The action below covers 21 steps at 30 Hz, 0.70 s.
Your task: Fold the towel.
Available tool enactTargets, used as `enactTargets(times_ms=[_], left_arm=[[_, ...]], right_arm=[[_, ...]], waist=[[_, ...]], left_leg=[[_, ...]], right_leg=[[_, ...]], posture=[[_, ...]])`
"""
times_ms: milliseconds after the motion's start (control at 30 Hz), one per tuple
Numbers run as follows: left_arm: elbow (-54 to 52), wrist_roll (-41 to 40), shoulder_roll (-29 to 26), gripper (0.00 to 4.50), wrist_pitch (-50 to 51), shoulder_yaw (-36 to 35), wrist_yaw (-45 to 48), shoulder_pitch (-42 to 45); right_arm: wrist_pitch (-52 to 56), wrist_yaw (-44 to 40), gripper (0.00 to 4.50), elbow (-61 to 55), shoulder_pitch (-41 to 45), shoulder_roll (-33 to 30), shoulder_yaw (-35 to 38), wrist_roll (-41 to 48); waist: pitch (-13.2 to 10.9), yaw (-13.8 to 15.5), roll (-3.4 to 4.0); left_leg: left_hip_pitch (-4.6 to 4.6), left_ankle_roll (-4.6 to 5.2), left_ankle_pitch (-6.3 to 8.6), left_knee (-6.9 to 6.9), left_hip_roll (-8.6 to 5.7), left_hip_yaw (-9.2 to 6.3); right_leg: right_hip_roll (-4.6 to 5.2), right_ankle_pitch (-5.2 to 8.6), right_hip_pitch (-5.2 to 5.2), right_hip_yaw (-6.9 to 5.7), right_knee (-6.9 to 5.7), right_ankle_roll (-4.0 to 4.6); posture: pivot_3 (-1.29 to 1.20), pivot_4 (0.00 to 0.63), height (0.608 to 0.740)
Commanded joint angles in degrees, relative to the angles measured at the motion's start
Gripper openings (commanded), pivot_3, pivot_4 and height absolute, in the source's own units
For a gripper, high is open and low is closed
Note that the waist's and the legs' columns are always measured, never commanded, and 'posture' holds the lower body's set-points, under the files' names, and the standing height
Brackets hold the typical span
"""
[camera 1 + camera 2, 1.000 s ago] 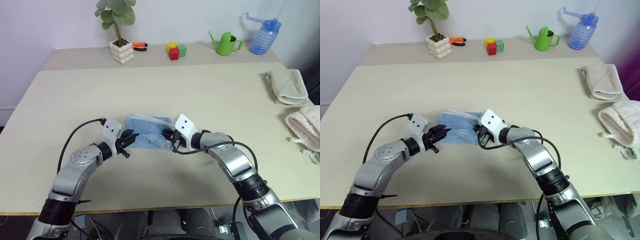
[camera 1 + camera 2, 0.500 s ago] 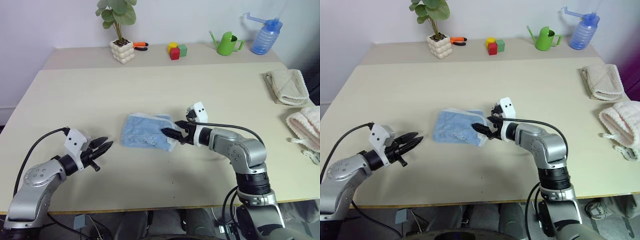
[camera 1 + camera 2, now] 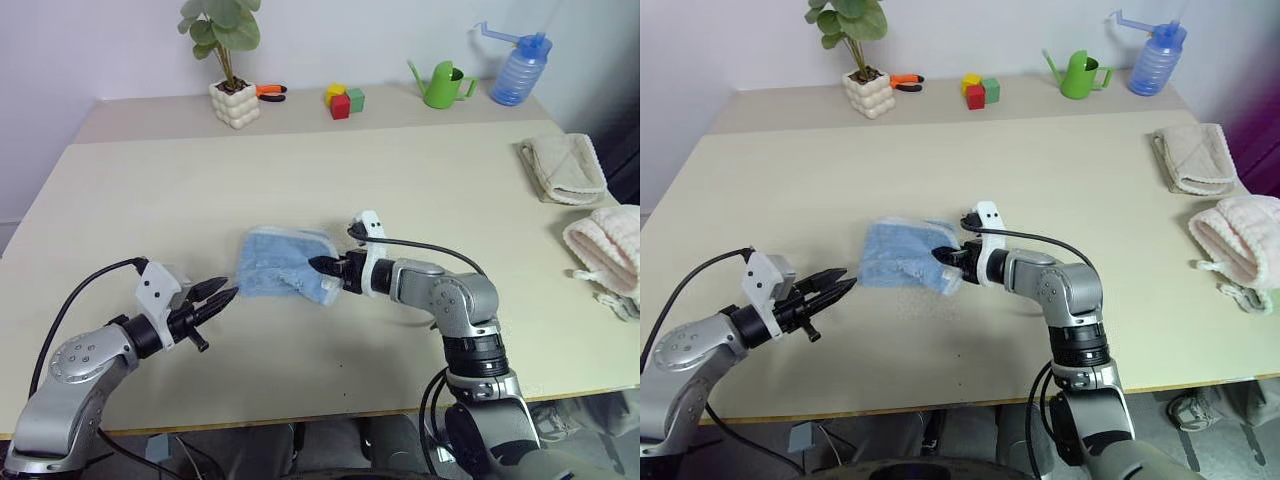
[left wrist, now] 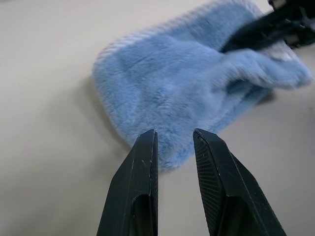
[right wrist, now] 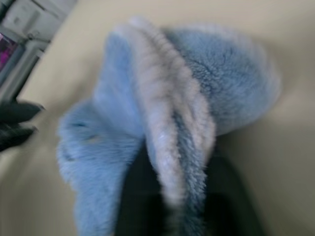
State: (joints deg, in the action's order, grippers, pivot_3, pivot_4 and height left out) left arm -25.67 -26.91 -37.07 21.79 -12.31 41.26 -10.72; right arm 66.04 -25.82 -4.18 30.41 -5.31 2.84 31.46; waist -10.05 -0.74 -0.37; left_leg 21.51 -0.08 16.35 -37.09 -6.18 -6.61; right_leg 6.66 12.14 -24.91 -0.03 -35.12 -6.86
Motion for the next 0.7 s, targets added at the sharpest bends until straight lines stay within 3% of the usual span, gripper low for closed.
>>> enactTargets(times_ms=[33, 133, 433, 700], left_arm=[[-1.5, -0.19, 0.0, 1.11, -0.1, 0.23, 0.05, 0.97], [-0.63, 0.32, 0.25, 1.11, 0.09, 1.47, -0.23, 3.03], [6.59, 2.51, 3.49, 1.11, -0.89, 9.23, 1.38, 13.62], [13.0, 4.56, 6.25, 1.11, -2.8, 14.38, 4.52, 21.14]], right_arm=[[-2.09, 1.85, 0.05, -3.4, 2.12, -0.16, 5.91, 2.88], [-5.8, 5.96, 0.05, -5.14, 3.33, -2.35, 12.68, 2.86], [-7.92, 28.39, 0.05, -8.26, 2.67, -6.25, 42.38, 8.44], [-6.53, 43.27, 0.05, -11.24, -5.11, -3.28, 52.92, 11.62]], waist=[[0.0, 0.15, 0.0], [-0.02, 0.33, 0.03], [-0.02, 0.35, 0.05], [-0.03, -0.06, 0.25]], left_leg=[[0.01, 0.0, 0.0, 0.0, -0.01, 0.0], [0.01, 0.0, 0.0, -0.02, -0.04, 0.0], [0.02, 0.0, 0.0, 0.01, -0.04, 0.0], [0.0, 0.02, -0.01, 0.0, -0.02, 0.1]], right_leg=[[0.01, 0.0, 0.01, 0.0, 0.0, 0.0], [0.04, 0.0, 0.02, 0.0, 0.01, -0.01], [0.03, 0.0, 0.01, 0.0, 0.01, -0.01], [0.04, -0.01, 0.02, 0.06, -0.04, -0.01]], posture=[[0.0, 0.15, 0.732], [0.0, 0.15, 0.732], [0.0, 0.15, 0.732], [0.0, 0.15, 0.732]])
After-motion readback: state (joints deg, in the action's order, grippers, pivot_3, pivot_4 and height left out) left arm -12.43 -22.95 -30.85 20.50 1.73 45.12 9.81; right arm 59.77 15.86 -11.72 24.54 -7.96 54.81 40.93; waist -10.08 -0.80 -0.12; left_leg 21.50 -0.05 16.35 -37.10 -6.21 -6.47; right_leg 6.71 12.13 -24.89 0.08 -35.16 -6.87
